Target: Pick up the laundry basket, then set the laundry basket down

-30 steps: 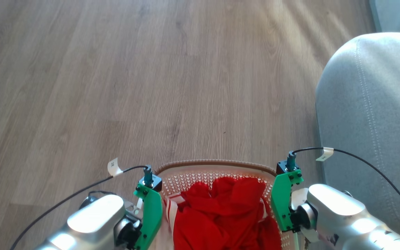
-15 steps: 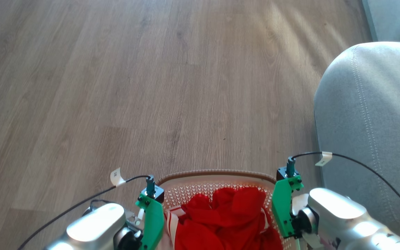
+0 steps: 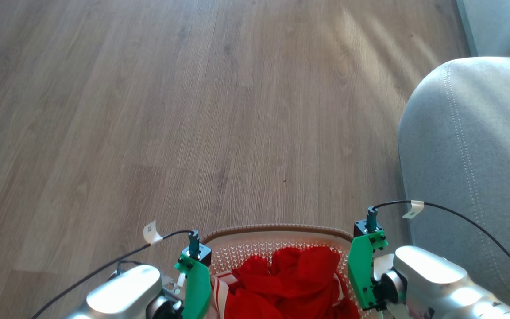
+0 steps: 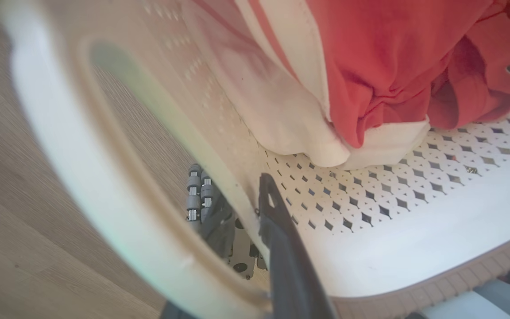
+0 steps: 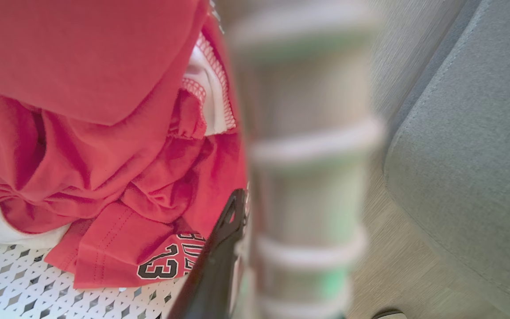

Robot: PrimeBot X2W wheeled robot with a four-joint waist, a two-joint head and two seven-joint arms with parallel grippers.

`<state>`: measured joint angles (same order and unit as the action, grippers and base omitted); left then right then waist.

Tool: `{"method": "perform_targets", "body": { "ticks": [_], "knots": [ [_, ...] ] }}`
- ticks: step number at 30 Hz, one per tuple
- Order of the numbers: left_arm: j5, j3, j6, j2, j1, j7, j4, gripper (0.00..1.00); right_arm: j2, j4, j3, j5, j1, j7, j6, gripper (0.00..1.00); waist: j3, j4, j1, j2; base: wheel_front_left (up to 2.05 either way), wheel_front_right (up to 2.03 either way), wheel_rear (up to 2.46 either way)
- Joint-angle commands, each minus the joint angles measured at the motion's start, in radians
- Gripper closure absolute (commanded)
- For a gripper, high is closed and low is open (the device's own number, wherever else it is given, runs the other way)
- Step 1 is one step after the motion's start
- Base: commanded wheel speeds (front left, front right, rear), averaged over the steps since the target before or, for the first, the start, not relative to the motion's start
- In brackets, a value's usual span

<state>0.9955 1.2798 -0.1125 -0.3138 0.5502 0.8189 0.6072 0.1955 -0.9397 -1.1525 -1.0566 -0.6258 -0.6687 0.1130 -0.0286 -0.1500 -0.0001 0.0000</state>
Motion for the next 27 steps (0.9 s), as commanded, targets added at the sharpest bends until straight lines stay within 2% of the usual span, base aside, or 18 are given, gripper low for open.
{"method": "perform_targets", "body": {
  "ticks": [1,27],
  "knots": [
    [-0.03,0.0,-0.018,0.015,0.028,0.02,-0.056,1.0,-0.046,0.055,-0.011,0.009,-0.028,0.009,0.018,1.0,0.0,0.0,0.0001,0.0,0.0,0.0,0.0],
    [-0.059,0.0,-0.018,0.019,0.03,0.014,-0.032,1.0,-0.046,0.033,-0.04,-0.016,-0.039,0.023,0.018,1.0,0.003,-0.001,0.0001,0.0,0.0,0.0,0.0]
  ]
}}
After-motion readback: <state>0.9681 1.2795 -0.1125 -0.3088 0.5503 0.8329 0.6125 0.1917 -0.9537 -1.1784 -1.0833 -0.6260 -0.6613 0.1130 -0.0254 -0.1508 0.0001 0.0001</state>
